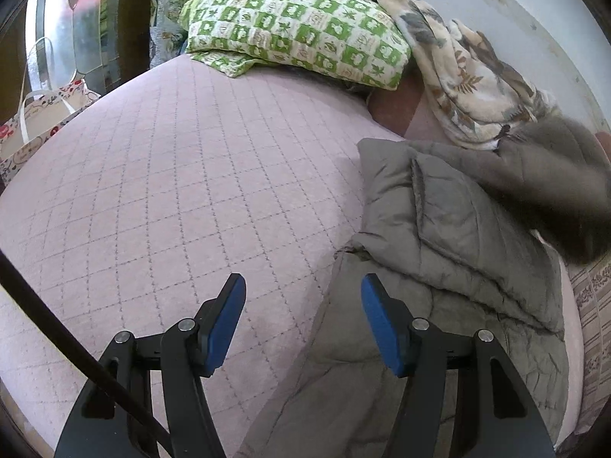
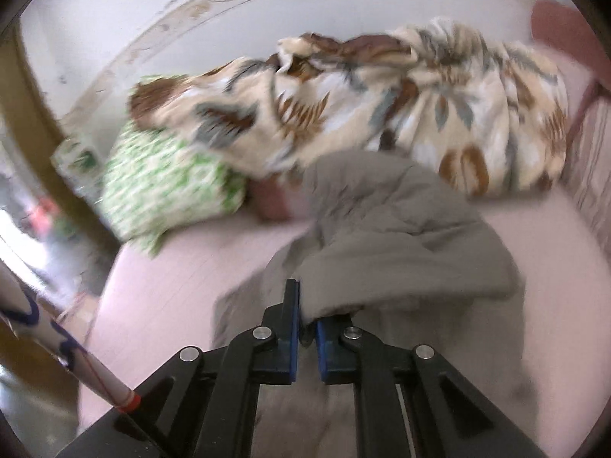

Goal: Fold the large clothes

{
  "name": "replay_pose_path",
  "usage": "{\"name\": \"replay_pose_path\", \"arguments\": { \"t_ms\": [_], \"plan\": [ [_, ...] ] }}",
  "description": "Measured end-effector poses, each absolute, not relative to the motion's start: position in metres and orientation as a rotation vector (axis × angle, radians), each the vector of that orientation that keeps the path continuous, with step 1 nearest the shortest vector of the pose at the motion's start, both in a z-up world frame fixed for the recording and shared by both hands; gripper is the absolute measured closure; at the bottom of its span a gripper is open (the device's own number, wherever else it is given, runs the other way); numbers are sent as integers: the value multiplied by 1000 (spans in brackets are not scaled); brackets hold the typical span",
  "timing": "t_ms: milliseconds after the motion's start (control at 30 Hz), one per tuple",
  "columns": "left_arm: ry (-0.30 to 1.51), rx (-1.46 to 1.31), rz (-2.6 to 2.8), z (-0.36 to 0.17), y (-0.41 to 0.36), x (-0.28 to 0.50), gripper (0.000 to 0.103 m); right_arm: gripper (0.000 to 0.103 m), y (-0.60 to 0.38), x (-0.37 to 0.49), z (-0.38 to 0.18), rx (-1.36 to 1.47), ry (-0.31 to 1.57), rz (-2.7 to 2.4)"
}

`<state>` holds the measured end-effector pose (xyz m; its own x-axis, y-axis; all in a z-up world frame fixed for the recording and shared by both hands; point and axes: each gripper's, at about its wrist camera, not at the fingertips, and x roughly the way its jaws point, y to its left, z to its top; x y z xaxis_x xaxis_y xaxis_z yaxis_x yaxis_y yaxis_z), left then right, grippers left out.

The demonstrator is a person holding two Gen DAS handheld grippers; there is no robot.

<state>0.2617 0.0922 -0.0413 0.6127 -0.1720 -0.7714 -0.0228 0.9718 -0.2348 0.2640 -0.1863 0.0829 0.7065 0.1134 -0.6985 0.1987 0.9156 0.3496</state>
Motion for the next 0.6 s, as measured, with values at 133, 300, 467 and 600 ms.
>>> {"name": "replay_pose_path", "arguments": {
  "t_ms": [133,300,467,600],
  "plan": [
    [923,-246,-79,-43,96,263,41,95,-161,206,16,477,888,-24],
    [913,-219,-66,-41,93,261,41,95,-159,213,-75,573,1005,-63],
    [895,-188,-46,-39,91,259,41,92,-174,229,-111,635,1035,-104],
    [902,-199,-52,-40,92,260,41,45,-172,197,-81,562,1009,-66]
  ]
}}
